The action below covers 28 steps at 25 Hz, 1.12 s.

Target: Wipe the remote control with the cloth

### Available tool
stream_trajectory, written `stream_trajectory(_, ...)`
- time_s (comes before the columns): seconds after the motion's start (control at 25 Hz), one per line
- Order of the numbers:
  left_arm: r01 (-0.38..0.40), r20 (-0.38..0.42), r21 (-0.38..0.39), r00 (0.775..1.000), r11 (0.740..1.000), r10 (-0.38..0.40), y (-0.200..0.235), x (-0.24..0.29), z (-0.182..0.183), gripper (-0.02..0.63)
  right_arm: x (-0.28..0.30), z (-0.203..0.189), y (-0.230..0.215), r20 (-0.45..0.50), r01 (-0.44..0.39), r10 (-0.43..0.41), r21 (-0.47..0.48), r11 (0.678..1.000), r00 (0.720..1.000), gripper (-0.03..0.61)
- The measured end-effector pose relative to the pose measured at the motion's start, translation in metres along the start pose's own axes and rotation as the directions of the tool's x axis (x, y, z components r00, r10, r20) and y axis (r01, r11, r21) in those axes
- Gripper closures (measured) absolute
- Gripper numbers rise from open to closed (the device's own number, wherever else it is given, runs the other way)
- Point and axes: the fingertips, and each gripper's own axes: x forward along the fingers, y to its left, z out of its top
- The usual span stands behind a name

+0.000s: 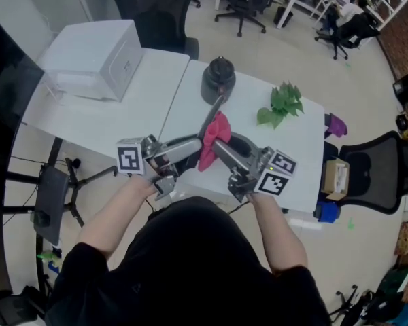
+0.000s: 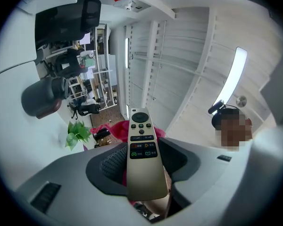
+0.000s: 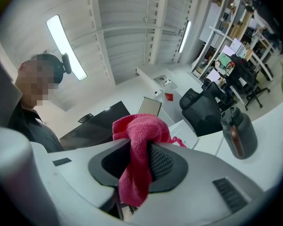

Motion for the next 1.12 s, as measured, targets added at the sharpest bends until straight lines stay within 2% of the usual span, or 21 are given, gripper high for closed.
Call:
stream_trajectory(0.2,0.031,-0.127,0.011,0.991,0.999,-0.029,-0.007,0.003,-0.025,0.403,-0.015,0.03,-0.008,0.061,0.033,-0.031,-0.025,0.999,0.998,0.476)
stream_trajectory(0.32,0.026,-0.207,0.025,0.978,0.999,-0.021,-0.004,-0.001,-0.042,0.403,-0.027,0.046,-0.012,0.094,0.059,-0.055,-0.045,0.997,0.994,0.476)
stream_trajectory(0.44,0.017,-0.255,0.043,0.967,0.999,-0.005,0.0,-0.004,-0.053,0.403,-0.037,0.055,-0.015,0.121,0.079,-0.073,-0.047,0.996,0.99,0.476)
stream_trajectory(0.64,-0.022,-0.243,0.098,0.969,0.995,0.045,0.007,-0.005,-0.051,0.403,-0.045,0.059,-0.016,0.138,0.134,-0.122,-0.081,0.988,0.983,0.476)
stream_trajectory(0.72,-0.075,-0.217,0.164,0.97,0.984,0.11,0.018,-0.009,-0.043,0.403,-0.051,0.06,-0.017,0.152,0.188,-0.17,-0.112,0.976,0.974,0.476)
stream_trajectory(0.76,-0.121,-0.201,0.212,0.966,0.97,0.165,0.027,-0.013,-0.039,0.403,-0.054,0.06,-0.018,0.156,0.22,-0.198,-0.133,0.967,0.968,0.476)
stream_trajectory(0.8,-0.183,-0.182,0.27,0.954,0.945,0.236,0.04,-0.019,-0.033,0.403,-0.058,0.058,-0.018,0.157,0.25,-0.226,-0.157,0.955,0.961,0.476)
stream_trajectory(0.84,-0.259,-0.158,0.335,0.932,0.906,0.325,0.055,-0.026,-0.026,0.403,-0.061,0.056,-0.017,0.155,0.276,-0.25,-0.181,0.944,0.956,0.476)
stream_trajectory(0.88,-0.345,-0.128,0.402,0.896,0.848,0.425,0.073,-0.035,-0.019,0.403,-0.063,0.052,-0.016,0.15,0.295,-0.268,-0.202,0.934,0.952,0.476)
stream_trajectory(0.92,-0.431,-0.094,0.463,0.845,0.774,0.526,0.091,-0.045,-0.012,0.403,-0.065,0.047,-0.014,0.142,0.309,-0.283,-0.222,0.925,0.949,0.476)
stream_trajectory(1.0,-0.579,-0.015,0.55,0.714,0.602,0.7,0.127,-0.067,0.003,0.403,-0.069,0.036,-0.01,0.121,0.343,-0.322,-0.274,0.898,0.939,0.476)
stream_trajectory(1.08,-0.685,0.058,0.582,0.572,0.438,0.818,0.161,-0.09,0.017,0.403,-0.072,0.023,-0.008,0.092,0.382,-0.374,-0.338,0.86,0.923,0.476)
stream_trajectory(1.12,-0.726,0.084,0.582,0.502,0.367,0.861,0.178,-0.101,0.022,0.403,-0.074,0.016,-0.007,0.075,0.399,-0.4,-0.368,0.84,0.913,0.476)
